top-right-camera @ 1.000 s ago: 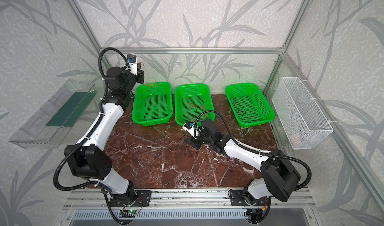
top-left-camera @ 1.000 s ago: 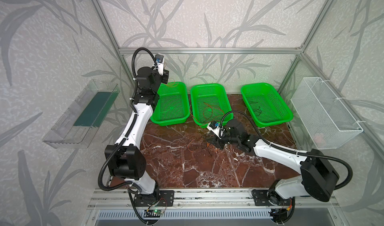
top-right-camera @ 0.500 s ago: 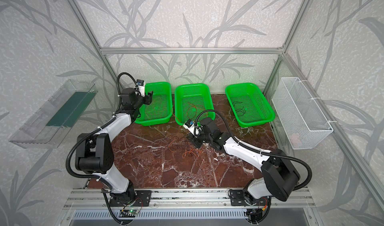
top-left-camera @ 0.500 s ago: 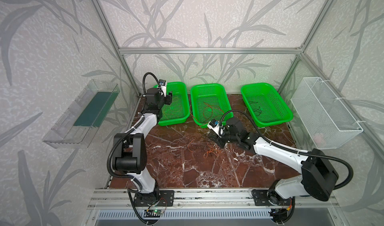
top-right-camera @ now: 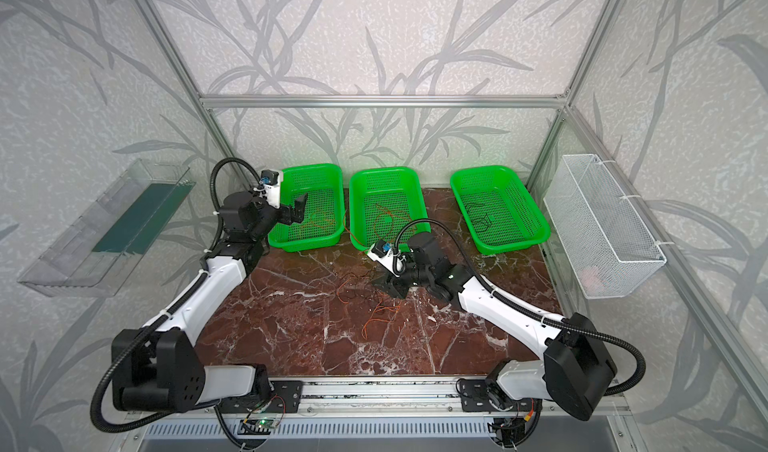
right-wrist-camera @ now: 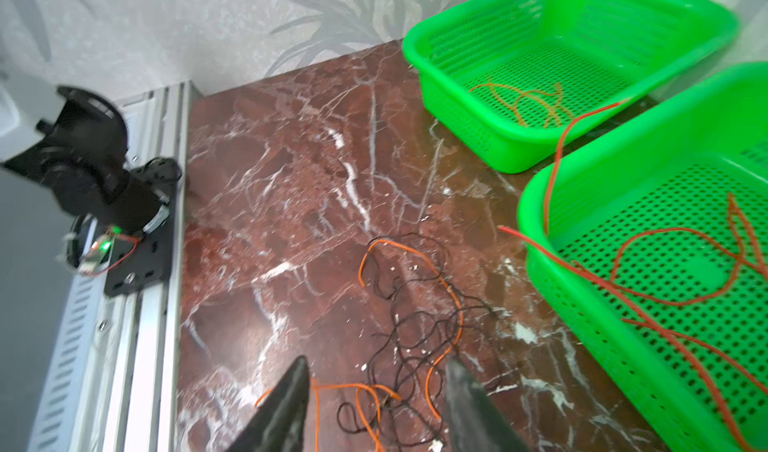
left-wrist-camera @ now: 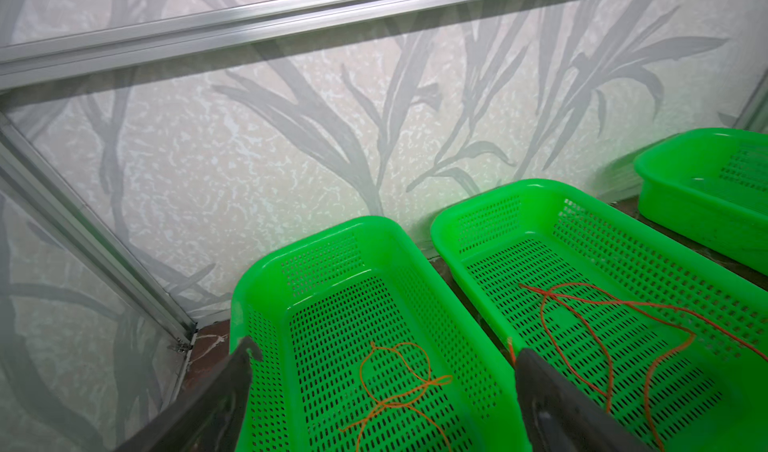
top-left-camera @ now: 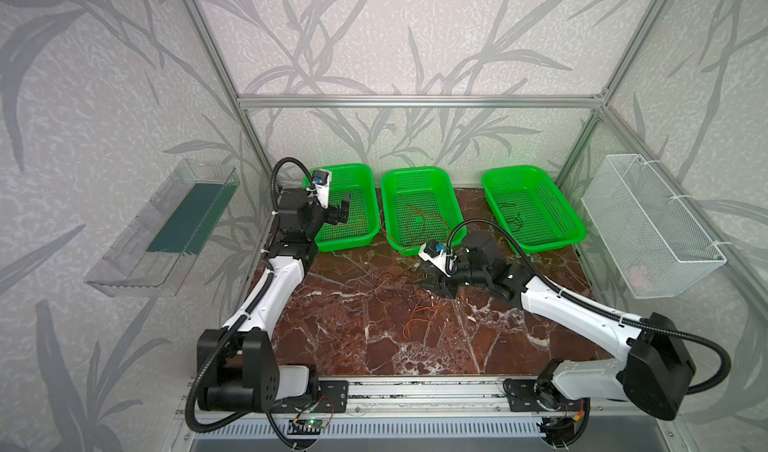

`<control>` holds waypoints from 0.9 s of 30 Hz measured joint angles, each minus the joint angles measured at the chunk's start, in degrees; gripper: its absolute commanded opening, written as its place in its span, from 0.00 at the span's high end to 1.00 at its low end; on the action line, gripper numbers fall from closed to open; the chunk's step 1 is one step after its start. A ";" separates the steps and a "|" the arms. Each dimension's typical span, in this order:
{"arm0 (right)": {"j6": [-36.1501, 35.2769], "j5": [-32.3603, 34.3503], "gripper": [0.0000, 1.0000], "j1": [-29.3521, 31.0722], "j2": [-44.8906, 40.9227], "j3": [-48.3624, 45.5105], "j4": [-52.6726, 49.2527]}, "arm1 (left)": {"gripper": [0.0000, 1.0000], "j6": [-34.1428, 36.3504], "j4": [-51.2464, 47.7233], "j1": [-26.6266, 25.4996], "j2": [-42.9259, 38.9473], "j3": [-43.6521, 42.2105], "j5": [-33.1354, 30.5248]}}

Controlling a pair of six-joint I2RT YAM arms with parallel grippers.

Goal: Untangle the cables

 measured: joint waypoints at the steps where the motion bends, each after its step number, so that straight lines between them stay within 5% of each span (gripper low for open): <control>1: -2.10 -0.68 0.43 0.00 -0.22 -0.85 -1.51 | 0.01 0.76 -1.03 -0.81 -1.49 -1.38 0.57; 13: -22.25 -0.02 0.48 2.99 8.74 -2.93 -14.62 | 0.06 5.42 -7.89 -7.85 -7.61 -7.06 2.58; 27: -27.04 2.91 0.59 5.33 22.29 8.66 -24.28 | 0.07 5.99 -8.33 -9.92 -10.58 -7.06 2.25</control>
